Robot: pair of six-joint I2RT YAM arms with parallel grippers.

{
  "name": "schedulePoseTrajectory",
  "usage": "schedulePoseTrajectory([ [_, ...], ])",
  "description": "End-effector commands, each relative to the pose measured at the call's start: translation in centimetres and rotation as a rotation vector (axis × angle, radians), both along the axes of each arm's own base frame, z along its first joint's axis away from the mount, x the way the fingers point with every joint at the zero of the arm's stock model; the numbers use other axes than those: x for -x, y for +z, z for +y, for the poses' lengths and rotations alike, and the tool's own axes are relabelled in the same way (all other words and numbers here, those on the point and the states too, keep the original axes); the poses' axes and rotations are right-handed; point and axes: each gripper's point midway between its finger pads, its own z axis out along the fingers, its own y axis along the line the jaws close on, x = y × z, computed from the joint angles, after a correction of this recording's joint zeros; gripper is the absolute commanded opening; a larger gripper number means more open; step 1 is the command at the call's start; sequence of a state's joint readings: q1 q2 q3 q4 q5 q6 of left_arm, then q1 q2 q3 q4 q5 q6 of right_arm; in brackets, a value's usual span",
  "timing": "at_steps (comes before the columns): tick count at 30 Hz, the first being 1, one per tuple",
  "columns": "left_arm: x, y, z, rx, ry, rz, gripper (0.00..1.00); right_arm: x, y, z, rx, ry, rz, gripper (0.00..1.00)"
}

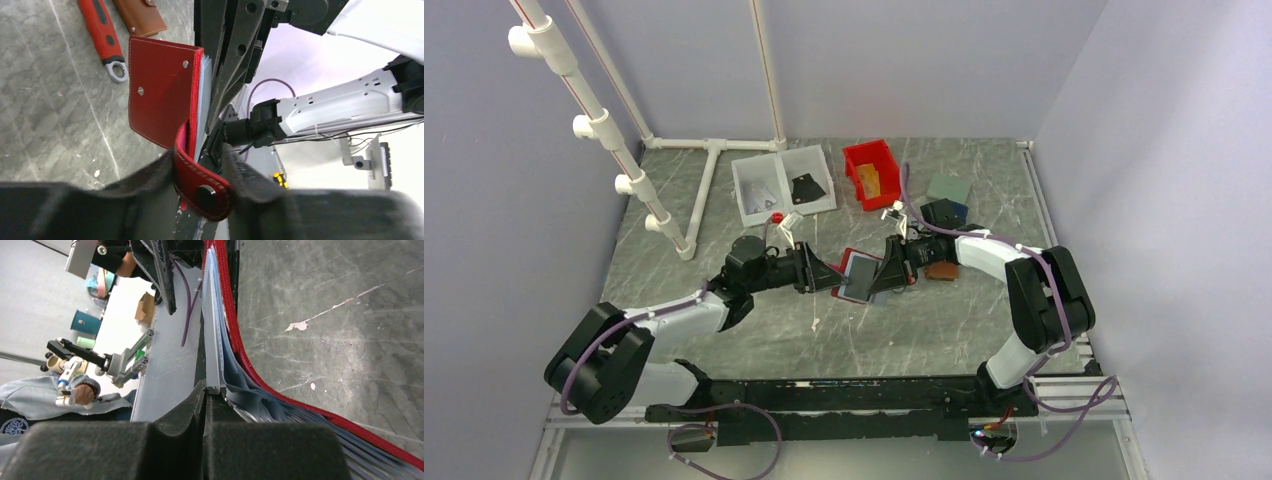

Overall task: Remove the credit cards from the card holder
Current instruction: Remove the credit card from the card holder.

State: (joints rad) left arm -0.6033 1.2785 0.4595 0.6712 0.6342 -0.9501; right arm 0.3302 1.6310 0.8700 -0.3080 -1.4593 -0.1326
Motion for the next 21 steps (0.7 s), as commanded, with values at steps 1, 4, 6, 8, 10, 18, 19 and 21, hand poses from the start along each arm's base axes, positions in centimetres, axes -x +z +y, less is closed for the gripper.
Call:
schedulePoseTrajectory([
  [1,-0.1,2.9,-0.8,0.084,-0.049,-0.08,0.33,-0.4,1.7,0.4,-0.069,0.034,-0.069,0.0],
  [4,0.0,2.8,-0.9,0.093,-0.062,-0.075,0.11,-0.4,1.7,0.4,-0.068,0.033,-0.068,0.0],
  [6,0.1,2.7,-1.0,0.102,-0.071,-0.074,0.0,-0.4,1.6,0.4,-0.067,0.033,-0.069,0.0],
  [8,0.1,2.7,-1.0,0.111,-0.073,-0.072,0.0,-0.4,1.6,0.4,-0.066,0.033,-0.069,0.0],
  [10,0.0,2.8,-0.9,0.127,-0.058,-0.075,0.0,-0.5,1.6,0.4,-0.064,0.031,-0.071,0.0],
  [18,-0.5,3.4,1.7,0.214,0.025,-0.064,0.0,-0.7,1.1,0.4,-0.045,0.025,-0.07,0.0],
  [19,-0.6,3.5,1.9,0.226,0.03,-0.062,0.0,-0.7,0.9,0.4,-0.041,0.025,-0.068,0.0],
  [21,-0.5,3.6,2.1,0.243,0.03,-0.058,0.0,-0.8,0.9,0.4,-0.037,0.024,-0.069,0.0],
])
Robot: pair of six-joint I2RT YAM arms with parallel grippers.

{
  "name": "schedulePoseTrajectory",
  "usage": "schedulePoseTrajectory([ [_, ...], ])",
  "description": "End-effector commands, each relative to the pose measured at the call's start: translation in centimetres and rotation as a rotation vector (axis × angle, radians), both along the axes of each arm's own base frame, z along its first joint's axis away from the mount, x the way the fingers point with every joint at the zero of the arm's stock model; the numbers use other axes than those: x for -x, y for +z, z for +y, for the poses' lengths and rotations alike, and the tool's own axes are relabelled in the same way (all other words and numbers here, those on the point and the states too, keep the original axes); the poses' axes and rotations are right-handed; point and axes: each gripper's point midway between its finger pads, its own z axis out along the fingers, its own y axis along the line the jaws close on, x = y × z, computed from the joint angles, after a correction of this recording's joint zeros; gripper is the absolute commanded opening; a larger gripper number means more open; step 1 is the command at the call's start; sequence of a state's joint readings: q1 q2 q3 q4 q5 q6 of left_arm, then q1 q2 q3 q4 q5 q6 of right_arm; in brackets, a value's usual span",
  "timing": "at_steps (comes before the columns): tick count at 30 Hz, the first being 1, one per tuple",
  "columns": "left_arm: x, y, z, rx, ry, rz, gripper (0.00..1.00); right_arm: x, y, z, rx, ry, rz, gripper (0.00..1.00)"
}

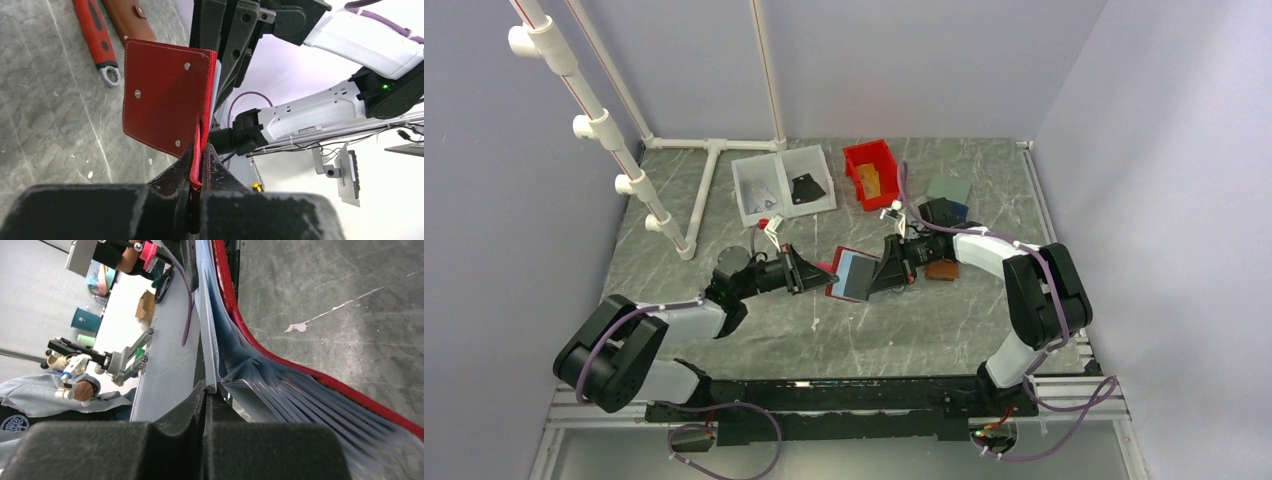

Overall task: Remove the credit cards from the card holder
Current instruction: Remove the credit card from the card holder.

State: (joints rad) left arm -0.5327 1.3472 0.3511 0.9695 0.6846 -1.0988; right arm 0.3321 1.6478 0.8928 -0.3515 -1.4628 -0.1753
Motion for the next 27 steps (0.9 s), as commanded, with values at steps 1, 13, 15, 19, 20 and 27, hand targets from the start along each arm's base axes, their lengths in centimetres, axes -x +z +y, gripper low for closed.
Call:
schedulePoseTrajectory([
  [1,0.0,4.0,0.6,0.132,0.004,-0.103,0.0,-0.6,0.8,0.3,-0.033,0.016,-0.063,0.0],
  [13,0.3,5.2,1.2,0.148,0.001,-0.127,0.0,-0.7,0.3,0.3,-0.02,0.02,-0.055,0.0],
  [15,0.4,5.4,1.4,0.149,0.003,-0.129,0.0,-0.6,0.5,0.3,-0.028,0.025,-0.061,0.0],
  [19,0.6,5.3,1.4,0.148,-0.018,-0.128,0.0,-0.3,1.2,0.3,-0.058,0.034,-0.075,0.0],
  [20,0.6,5.2,1.4,0.149,-0.023,-0.123,0.0,-0.2,1.3,0.3,-0.065,0.038,-0.077,0.0],
  [27,0.5,5.1,1.2,0.169,-0.041,-0.108,0.0,0.4,1.3,0.6,-0.066,0.057,-0.089,0.0],
])
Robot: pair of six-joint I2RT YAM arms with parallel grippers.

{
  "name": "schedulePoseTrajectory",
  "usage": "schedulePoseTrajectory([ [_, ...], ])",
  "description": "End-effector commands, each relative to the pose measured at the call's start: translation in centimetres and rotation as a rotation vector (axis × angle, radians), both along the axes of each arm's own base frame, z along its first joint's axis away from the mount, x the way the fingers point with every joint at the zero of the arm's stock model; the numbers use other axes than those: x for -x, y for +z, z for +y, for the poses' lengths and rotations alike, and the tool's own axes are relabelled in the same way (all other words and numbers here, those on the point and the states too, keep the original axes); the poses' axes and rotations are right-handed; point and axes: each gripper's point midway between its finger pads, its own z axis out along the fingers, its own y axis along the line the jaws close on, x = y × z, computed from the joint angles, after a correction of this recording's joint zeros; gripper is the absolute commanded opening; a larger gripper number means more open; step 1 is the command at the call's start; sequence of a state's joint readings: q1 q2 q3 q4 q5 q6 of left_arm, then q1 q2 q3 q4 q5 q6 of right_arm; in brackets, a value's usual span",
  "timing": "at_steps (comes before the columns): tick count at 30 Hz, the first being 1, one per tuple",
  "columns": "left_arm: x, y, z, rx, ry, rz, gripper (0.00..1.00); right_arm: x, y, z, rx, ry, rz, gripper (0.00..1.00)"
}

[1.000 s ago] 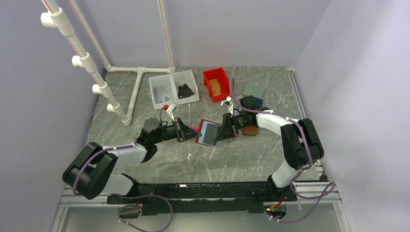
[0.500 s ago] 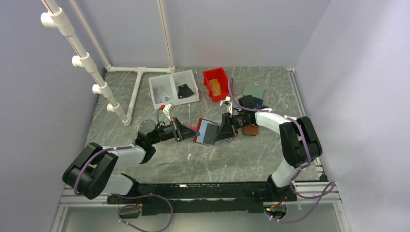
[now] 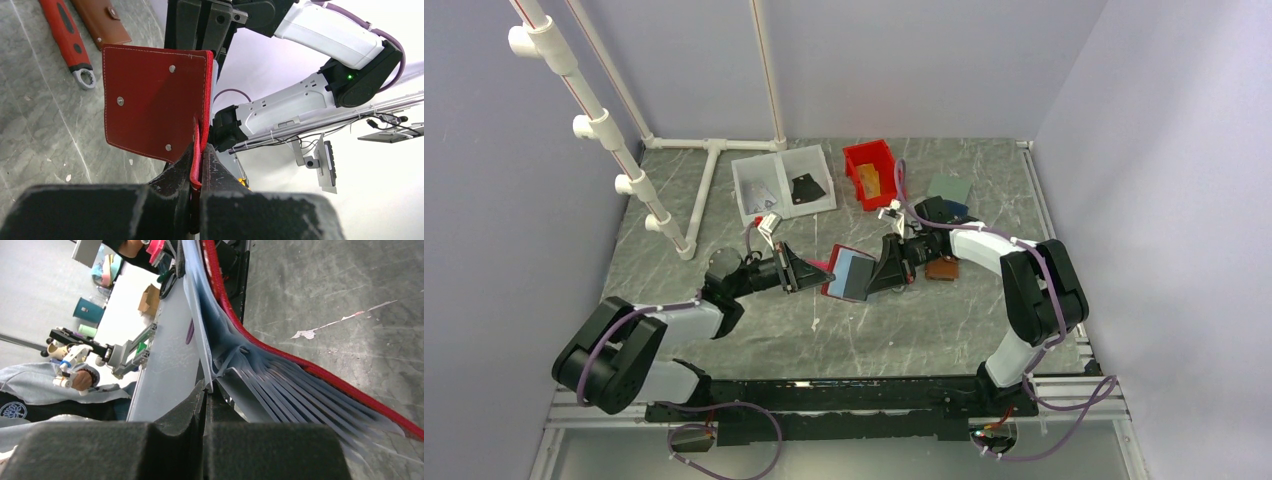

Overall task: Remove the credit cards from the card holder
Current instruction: Remove the credit card from the card holder.

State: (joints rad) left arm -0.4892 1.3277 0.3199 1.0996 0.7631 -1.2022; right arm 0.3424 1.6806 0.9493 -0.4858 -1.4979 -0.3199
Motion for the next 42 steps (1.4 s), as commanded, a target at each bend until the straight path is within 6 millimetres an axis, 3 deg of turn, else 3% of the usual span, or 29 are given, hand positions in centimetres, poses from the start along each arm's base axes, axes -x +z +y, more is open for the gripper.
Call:
schedulePoseTrajectory([
  [1,-0.4,3.1,0.3,0.086,0.003,-0.099,0.0,0.4,0.7,0.5,-0.026,0.028,-0.07,0.0],
  [7,-0.6,3.6,0.2,0.095,0.006,-0.104,0.0,1.2,0.2,1.2,-0.009,0.065,-0.078,0.0],
  [19,0.2,2.1,-0.2,0.052,-0.072,-0.068,0.0,0.0,0.4,0.9,0.01,0.033,-0.064,0.0],
  [26,0.3,1.0,-1.1,0.013,-0.087,-0.046,0.25,0.0,0.3,1.0,0.012,0.028,-0.035,0.0],
  [42,0.5,0.4,-2.8,-0.022,-0.105,-0.04,0.31,-0.1,0.1,1.0,0.021,0.021,-0.023,0.0],
])
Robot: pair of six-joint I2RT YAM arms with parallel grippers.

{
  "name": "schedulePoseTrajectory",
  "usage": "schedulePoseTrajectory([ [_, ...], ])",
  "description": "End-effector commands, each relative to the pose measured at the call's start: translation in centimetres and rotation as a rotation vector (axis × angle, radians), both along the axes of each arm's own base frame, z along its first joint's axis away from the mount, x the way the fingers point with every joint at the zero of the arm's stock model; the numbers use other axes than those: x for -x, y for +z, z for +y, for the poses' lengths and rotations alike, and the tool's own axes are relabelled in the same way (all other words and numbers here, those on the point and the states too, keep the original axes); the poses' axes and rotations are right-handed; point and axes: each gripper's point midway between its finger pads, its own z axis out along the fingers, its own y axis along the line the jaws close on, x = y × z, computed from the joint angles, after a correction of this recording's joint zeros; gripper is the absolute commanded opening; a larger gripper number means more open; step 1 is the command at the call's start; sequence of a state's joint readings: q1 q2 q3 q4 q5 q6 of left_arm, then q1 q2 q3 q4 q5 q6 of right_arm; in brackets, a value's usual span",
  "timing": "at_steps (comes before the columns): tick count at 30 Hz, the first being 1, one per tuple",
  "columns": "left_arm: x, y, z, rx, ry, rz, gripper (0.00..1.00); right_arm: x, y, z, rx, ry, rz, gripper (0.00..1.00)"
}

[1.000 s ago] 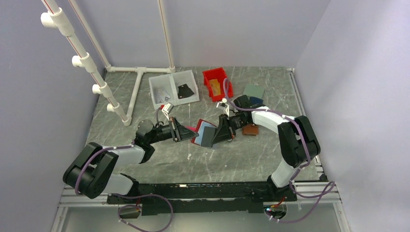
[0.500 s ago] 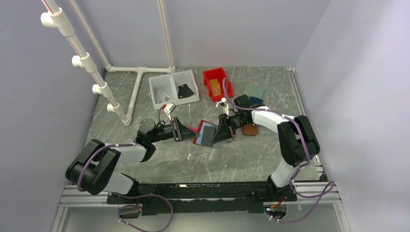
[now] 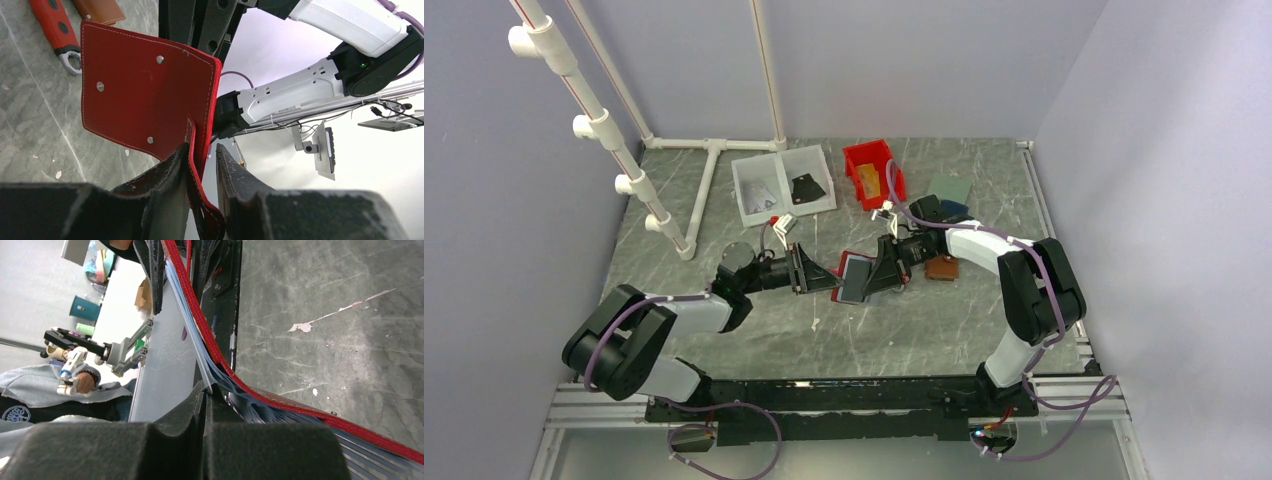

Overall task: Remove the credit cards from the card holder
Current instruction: Remove the credit card from the card holder.

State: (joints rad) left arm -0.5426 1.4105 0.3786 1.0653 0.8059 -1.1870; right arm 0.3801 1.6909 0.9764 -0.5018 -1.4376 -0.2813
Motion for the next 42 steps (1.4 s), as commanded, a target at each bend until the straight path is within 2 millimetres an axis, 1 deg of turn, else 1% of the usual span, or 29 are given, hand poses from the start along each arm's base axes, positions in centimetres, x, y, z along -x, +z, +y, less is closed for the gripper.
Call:
schedulePoseTrajectory([
  [1,-0.3,1.5,-0.8,0.014,-0.011,-0.073,0.31,-0.4,0.6,0.2,-0.045,0.009,-0.037,0.0],
  [4,-0.4,1.6,-0.9,0.011,-0.009,-0.076,0.27,-0.4,0.6,0.2,-0.046,0.009,-0.038,0.0],
  [6,-0.4,1.5,-1.0,0.006,-0.012,-0.072,0.22,-0.3,0.6,0.2,-0.047,0.01,-0.037,0.0],
  [10,-0.2,1.6,-1.0,0.016,-0.023,-0.078,0.01,-0.3,0.6,0.2,-0.046,0.01,-0.038,0.0],
  [11,-0.2,1.6,-1.0,0.021,-0.027,-0.078,0.0,-0.3,0.7,0.2,-0.045,0.01,-0.04,0.0],
  [17,0.0,1.9,-0.8,0.037,-0.021,-0.094,0.0,-0.3,0.7,0.1,-0.043,0.014,-0.066,0.0],
  [21,0.0,2.0,-0.7,0.018,-0.016,-0.107,0.0,-0.2,1.2,0.1,-0.069,0.021,-0.054,0.0],
  [26,0.2,2.3,-0.6,0.014,-0.017,-0.117,0.0,-0.3,1.7,0.0,-0.094,0.018,-0.035,0.13],
  [30,0.2,2.4,-0.7,0.029,-0.027,-0.116,0.0,-0.4,2.0,-0.2,-0.11,0.015,-0.017,0.21],
  [36,0.3,2.8,-1.0,0.056,-0.047,-0.114,0.0,-0.6,2.0,-0.2,-0.106,0.009,-0.003,0.27],
  [42,0.4,2.9,-1.1,0.053,-0.049,-0.118,0.0,-0.8,2.0,-0.3,-0.106,0.006,0.035,0.28],
])
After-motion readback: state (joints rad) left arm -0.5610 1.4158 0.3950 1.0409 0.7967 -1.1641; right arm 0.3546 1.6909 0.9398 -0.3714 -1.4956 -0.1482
